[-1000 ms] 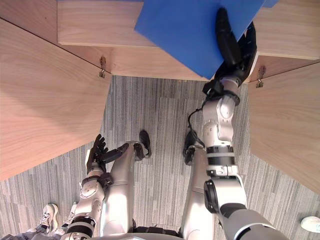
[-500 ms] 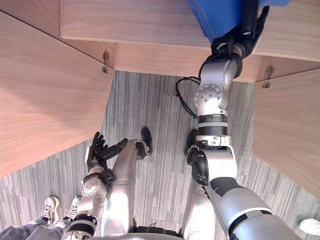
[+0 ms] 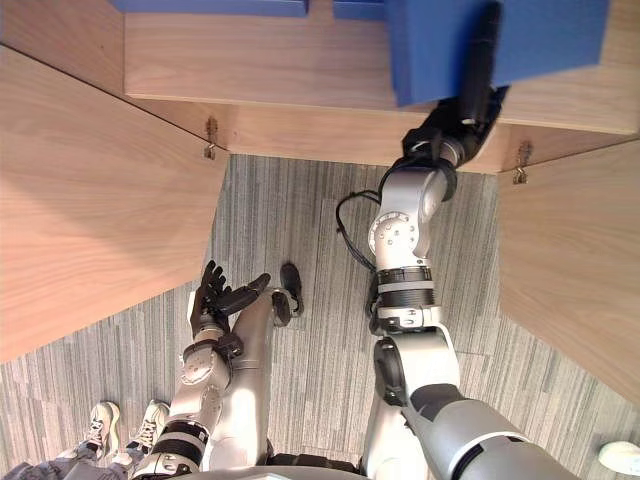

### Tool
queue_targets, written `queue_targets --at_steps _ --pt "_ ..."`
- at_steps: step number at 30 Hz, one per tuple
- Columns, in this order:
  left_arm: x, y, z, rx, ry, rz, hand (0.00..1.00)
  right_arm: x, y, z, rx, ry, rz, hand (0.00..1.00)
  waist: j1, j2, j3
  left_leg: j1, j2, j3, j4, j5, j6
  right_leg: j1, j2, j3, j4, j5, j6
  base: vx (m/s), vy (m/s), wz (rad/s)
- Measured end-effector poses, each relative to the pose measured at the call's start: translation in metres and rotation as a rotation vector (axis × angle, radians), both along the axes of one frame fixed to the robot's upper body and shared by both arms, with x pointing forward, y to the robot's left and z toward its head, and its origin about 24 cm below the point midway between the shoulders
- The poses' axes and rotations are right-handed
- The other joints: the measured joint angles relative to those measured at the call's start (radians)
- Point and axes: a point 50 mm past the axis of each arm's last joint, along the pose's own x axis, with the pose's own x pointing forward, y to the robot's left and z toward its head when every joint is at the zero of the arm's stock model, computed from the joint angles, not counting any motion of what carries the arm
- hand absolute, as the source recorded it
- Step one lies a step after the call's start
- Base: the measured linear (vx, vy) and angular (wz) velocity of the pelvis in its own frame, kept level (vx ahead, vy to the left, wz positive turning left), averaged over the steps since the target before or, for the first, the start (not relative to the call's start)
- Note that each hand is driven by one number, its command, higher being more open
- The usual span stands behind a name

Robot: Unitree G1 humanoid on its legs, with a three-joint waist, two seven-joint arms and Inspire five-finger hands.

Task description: Walk over to the cabinet, pick up the folder, carry it to the office cabinet, place the folder inside the office cabinet, then close the office cabinet door

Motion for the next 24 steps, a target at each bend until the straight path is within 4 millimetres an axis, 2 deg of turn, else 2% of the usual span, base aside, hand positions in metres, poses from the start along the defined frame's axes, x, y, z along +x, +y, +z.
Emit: queue_targets --at_steps 2,8,14,20,24 --pt "-0.003 0.001 -0.006 -0.005 0.028 0.005 1.00 0.004 0.010 -0.001 -0.073 0.012 0.043 1.00 -0.007 0.000 -0.024 0.005 0.001 -0.001 -0.020 0.008 -0.001 0.008 0.003 -0.006 -0.021 0.007 -0.003 -0.02 -0.042 -0.01" --pt "-0.003 0.001 -0.010 -0.024 0.043 0.008 1.00 0.016 0.034 0.019 -0.117 0.027 0.115 1.00 -0.005 0.000 -0.031 0.021 0.002 0.000 -0.064 0.031 -0.006 0.028 0.011 -0.017 -0.067 0.032 -0.007 -0.01 -0.040 0.00" --pt "-0.003 0.001 -0.013 -0.025 0.056 0.009 1.00 0.022 0.039 0.024 -0.099 0.050 0.131 1.00 -0.008 0.001 -0.032 0.029 0.003 0.006 -0.086 0.048 -0.003 0.040 0.016 -0.018 -0.103 0.060 -0.009 -0.04 -0.020 -0.03" --pt "-0.002 0.000 -0.012 -0.039 0.050 0.019 1.00 0.023 0.045 0.034 -0.013 0.059 0.143 1.00 -0.006 0.001 -0.032 0.030 0.003 0.000 -0.103 0.072 -0.005 0.040 0.017 -0.031 -0.110 0.068 -0.018 -0.07 -0.052 0.04" --pt "0.000 -0.002 -0.010 -0.041 0.051 0.028 1.00 0.019 0.045 0.037 0.123 0.081 0.109 1.00 -0.001 0.001 -0.032 0.030 0.003 -0.002 -0.112 0.081 -0.007 0.040 0.018 -0.036 -0.115 0.072 -0.023 -0.03 -0.034 0.02"
